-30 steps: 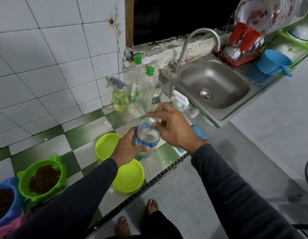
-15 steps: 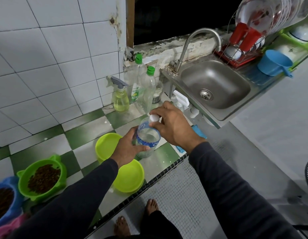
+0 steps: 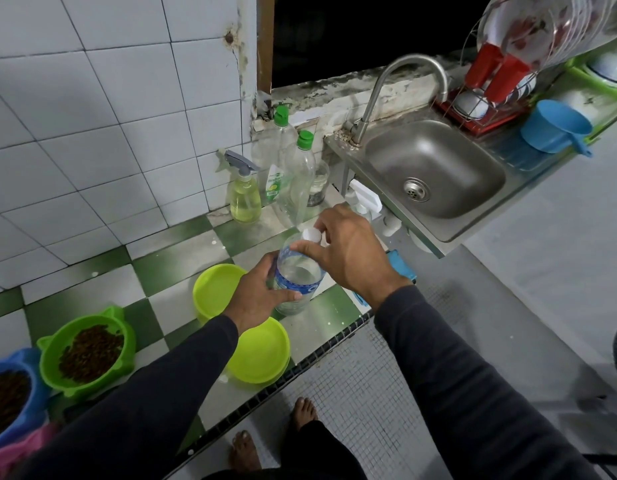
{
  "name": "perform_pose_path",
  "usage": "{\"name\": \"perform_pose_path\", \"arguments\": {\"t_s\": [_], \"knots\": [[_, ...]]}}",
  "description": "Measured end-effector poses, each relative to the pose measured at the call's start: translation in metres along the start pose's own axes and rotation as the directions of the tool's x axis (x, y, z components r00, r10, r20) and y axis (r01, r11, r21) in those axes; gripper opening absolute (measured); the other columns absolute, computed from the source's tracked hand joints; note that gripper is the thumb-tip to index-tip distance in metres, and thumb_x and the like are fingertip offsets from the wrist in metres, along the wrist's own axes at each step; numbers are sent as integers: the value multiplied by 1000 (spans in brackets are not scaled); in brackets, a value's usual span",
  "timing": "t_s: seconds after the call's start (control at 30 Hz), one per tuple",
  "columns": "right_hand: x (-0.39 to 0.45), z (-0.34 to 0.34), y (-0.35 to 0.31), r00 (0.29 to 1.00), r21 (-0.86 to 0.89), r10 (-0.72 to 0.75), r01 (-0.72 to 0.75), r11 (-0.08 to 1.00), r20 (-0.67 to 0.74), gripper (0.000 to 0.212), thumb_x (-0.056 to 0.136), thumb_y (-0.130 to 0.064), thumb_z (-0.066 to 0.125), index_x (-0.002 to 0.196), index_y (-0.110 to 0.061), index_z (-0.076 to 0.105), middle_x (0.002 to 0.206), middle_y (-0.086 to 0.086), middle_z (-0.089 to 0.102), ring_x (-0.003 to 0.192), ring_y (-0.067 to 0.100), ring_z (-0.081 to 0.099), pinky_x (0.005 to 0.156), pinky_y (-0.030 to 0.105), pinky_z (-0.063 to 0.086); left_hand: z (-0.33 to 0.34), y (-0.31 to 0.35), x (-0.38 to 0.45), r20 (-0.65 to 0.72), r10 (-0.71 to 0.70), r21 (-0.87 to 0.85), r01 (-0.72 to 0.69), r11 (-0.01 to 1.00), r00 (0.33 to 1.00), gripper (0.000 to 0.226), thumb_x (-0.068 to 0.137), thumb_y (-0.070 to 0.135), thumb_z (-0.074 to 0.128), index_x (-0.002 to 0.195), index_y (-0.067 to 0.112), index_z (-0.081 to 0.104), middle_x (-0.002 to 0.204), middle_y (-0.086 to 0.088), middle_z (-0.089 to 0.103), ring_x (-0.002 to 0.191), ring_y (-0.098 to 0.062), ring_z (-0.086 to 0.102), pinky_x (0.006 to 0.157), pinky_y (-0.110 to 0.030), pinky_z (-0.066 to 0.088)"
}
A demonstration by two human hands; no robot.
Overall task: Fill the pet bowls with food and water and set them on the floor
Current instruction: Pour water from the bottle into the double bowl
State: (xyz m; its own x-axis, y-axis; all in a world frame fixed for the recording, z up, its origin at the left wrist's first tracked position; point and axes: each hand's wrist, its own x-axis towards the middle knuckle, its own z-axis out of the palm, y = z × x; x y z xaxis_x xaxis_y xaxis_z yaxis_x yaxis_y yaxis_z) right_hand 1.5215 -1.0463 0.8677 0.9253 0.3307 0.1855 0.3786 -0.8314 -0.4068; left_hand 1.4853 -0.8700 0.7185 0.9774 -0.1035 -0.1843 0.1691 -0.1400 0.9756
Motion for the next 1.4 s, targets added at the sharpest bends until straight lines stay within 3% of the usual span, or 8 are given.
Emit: {"name": "perform_pose_path", "arguments": {"t_s": [0.07, 0.23, 0.33, 0.5, 0.67, 0.8, 0.93, 1.4], "knots": [[-1, 3, 0, 999, 0, 36, -36, 999, -25, 54, 75, -64, 77, 88, -16, 57, 86, -2, 54, 75, 17, 51, 64, 31, 44, -1, 1, -1, 9, 2, 11, -2, 1000, 1000, 81, 60, 43, 91, 132, 37, 57, 127, 14, 70, 120, -8, 64, 102, -44, 56], [-4, -3, 4, 989, 117, -133, 125, 985, 65, 53, 88, -44, 75, 132, -19, 63, 104, 3, 63, 82, 13, 53, 81, 30, 49, -1, 2, -3, 2, 2, -3, -2, 1000, 1000, 82, 60, 40, 92, 133, 34, 57, 129, 13, 69, 122, -10, 63, 105, -48, 54], [-3, -3, 7, 989, 119, -141, 135, 984, 42, 29, 91, -29, 73, 117, -16, 70, 99, 2, 62, 80, 13, 50, 77, 31, 49, 0, 3, -4, -4, 3, -2, -3, 1000, 1000, 81, 60, 40, 92, 133, 34, 57, 128, 14, 69, 121, -7, 63, 104, -45, 54], [-3, 1, 2, 1000, 35, 5, -5, 999, -5, 50, 78, -63, 76, 86, -18, 54, 76, -7, 50, 69, 15, 48, 58, 31, 38, -1, 4, -6, -2, 1, 28, -1, 1000, 1000, 81, 60, 43, 92, 133, 39, 55, 128, 17, 69, 120, -6, 63, 103, -43, 56], [-5, -10, 4, 982, 91, -150, 141, 986, 112, 49, 90, -43, 73, 132, -18, 64, 99, -1, 59, 84, 12, 52, 78, 29, 46, -1, 3, -3, -18, -10, 21, 10, 1000, 1000, 77, 69, 20, 94, 135, 32, 56, 128, 13, 70, 121, -8, 63, 104, -43, 55], [-5, -10, 2, 988, 64, -121, 116, 991, 94, 30, 94, -29, 70, 120, -16, 68, 106, 6, 64, 93, 23, 59, 84, 37, 50, 1, 3, -4, -27, -1, 42, 2, 999, 1000, 74, 71, 21, 93, 134, 34, 56, 126, 17, 70, 117, 1, 63, 97, -32, 56], [-5, -7, -3, 992, 33, -90, 87, 996, 90, 30, 93, -35, 70, 115, -15, 66, 105, 5, 64, 92, 23, 58, 83, 41, 51, -2, 3, -2, -14, -11, 49, 11, 999, 1000, 74, 74, 14, 92, 136, 31, 56, 129, 14, 69, 122, -5, 62, 103, -40, 54], [-5, -4, -4, 996, 51, -30, 26, 998, 83, 26, 91, -32, 73, 108, -14, 68, 100, 4, 63, 88, 16, 50, 78, 26, 38, 1, 8, -5, -21, -46, 73, 47, 996, 999, 73, 75, 13, 91, 135, 32, 55, 128, 14, 69, 121, -7, 62, 103, -49, 54]]}}
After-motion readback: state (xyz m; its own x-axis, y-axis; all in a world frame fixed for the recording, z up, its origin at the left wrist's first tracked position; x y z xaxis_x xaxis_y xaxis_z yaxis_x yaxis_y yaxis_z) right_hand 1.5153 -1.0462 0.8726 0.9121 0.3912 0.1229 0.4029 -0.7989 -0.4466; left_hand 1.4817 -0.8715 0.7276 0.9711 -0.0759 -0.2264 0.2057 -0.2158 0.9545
